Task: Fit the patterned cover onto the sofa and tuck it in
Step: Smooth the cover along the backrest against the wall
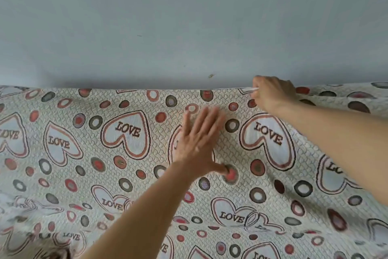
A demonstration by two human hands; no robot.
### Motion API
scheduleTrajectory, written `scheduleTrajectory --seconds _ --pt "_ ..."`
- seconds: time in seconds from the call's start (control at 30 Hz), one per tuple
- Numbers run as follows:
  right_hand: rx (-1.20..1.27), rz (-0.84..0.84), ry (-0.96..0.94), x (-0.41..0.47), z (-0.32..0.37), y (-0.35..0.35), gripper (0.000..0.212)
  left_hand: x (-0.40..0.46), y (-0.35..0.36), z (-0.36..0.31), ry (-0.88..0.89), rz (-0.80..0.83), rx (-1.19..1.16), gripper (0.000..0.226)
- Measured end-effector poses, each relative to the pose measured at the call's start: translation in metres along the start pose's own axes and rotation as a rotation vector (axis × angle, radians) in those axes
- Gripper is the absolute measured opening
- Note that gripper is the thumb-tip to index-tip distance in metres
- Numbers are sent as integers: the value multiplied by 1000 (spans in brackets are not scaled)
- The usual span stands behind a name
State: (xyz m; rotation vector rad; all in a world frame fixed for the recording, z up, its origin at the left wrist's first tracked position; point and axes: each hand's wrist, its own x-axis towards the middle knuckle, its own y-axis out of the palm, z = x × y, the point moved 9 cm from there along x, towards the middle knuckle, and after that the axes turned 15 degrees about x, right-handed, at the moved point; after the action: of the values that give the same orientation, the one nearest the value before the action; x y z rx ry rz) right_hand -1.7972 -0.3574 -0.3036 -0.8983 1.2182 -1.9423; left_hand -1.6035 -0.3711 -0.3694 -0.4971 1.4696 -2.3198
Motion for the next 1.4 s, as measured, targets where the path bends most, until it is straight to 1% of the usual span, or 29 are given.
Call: scheduleTrajectory --seconds 0.1,0.23,0.27,0.33,0.37,0.4,0.47,0.5,0.53,0.57,0.6,0.67,0.7,0.77,0.87,0.97,1.03,1.1,1.3,1.33,1.4 --pt "21 3 25 1 -5 2 12 22 -4 -41 50 29 -46 145" --pt "50 52 31 -1 -15 0 25 41 0 -45 33 77 -37 143" --pt "93 77 21 -4 -18 1 28 41 0 -44 41 82 -41 142" --pt "302 120 14 -12 -24 3 38 41 -1 -44 57 88 -55 141" --pt "400 108 14 -13 -28 -1 42 41 -3 -44 66 87 -61 141" --pt "464 79 7 -13 -30 -4 40 40 -3 -44 71 92 -67 141" --pt "436 8 5 -6 -34 -15 17 41 -2 -43 71 78 -90 142" --pt "387 50 20 -3 -34 -13 20 41 -1 -42 75 75 -100 141" --pt "338 119 38 -1 -33 -5 34 41 -1 -42 85 75 -109 141" --pt "290 182 47 1 -31 3 42 41 -1 -42 91 73 -117 141" --pt "240 206 37 5 -29 8 38 42 -1 -41 93 67 -122 141" --pt "155 150 -11 13 -20 7 12 42 -1 -41 96 60 -127 141" --pt "113 111 -19 17 -17 2 5 42 0 -41 102 58 -128 142" --pt "59 46 -5 26 -17 -5 12 41 2 -40 108 49 -122 143" --pt "70 -59 29 40 -20 -11 7 41 4 -39 99 33 -112 147" --pt "27 -182 50 65 -17 -27 12 42 6 -39 86 48 -112 149" --pt "25 -209 57 79 -15 -33 12 44 5 -39 82 58 -106 150" --pt "45 -174 90 81 -19 -24 13 46 5 -38 69 53 -112 150" --pt "164 35 186 67 -36 1 18 47 5 -39 76 82 -96 150" --pt "185 88 194 64 -35 6 19 47 5 -39 73 81 -93 150" --pt "198 236 192 51 -28 23 31 47 4 -38 68 79 -88 151"
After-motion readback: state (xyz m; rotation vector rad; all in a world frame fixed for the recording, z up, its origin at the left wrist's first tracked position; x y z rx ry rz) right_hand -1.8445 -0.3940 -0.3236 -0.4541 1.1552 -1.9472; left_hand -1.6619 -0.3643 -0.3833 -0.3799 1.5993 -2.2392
